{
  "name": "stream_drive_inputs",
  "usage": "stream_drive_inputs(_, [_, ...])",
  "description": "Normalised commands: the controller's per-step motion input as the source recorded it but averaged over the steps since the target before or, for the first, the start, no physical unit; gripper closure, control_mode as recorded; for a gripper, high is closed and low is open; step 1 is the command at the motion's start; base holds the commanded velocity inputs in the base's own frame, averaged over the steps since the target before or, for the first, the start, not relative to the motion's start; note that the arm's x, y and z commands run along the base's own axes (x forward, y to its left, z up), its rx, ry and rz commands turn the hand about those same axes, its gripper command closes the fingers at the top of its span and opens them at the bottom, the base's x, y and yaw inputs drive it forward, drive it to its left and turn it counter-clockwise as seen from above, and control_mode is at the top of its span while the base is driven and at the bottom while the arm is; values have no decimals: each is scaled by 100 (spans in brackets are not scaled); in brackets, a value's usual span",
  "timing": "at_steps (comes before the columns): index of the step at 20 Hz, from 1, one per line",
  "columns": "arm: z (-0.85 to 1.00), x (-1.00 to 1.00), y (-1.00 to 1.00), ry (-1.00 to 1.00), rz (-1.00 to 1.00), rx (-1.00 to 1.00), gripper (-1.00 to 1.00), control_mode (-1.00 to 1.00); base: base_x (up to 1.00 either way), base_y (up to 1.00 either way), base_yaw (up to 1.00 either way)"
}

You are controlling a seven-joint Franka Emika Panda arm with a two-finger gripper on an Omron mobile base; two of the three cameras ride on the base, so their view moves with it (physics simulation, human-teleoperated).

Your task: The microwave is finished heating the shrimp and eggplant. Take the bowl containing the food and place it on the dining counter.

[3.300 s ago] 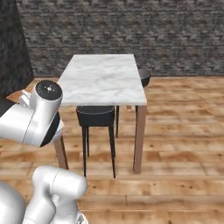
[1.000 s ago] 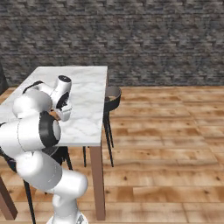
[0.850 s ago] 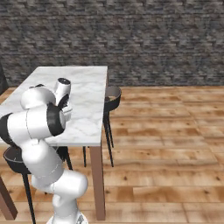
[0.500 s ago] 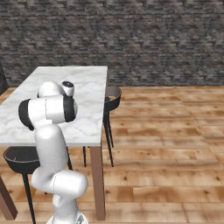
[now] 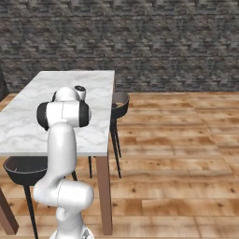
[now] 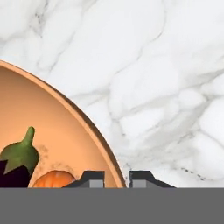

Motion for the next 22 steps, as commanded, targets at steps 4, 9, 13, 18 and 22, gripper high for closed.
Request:
stream_drive_inputs(4, [2,3,0,5,0,0,-100,-100,0,0,0])
stream_drive_inputs(9, [52,-43,-14,-3,-1,6,-100,-100,0,0,0])
stream_drive_inputs(13, [77,-96,-36,-18,0,10,-100,-100,0,0,0])
stream_drive_inputs(18, [62,-100,-47,-30,0,8,-100,-100,0,0,0])
stream_drive_inputs(22, [14,-100,-48,-35,2,0,-100,-100,0,0,0])
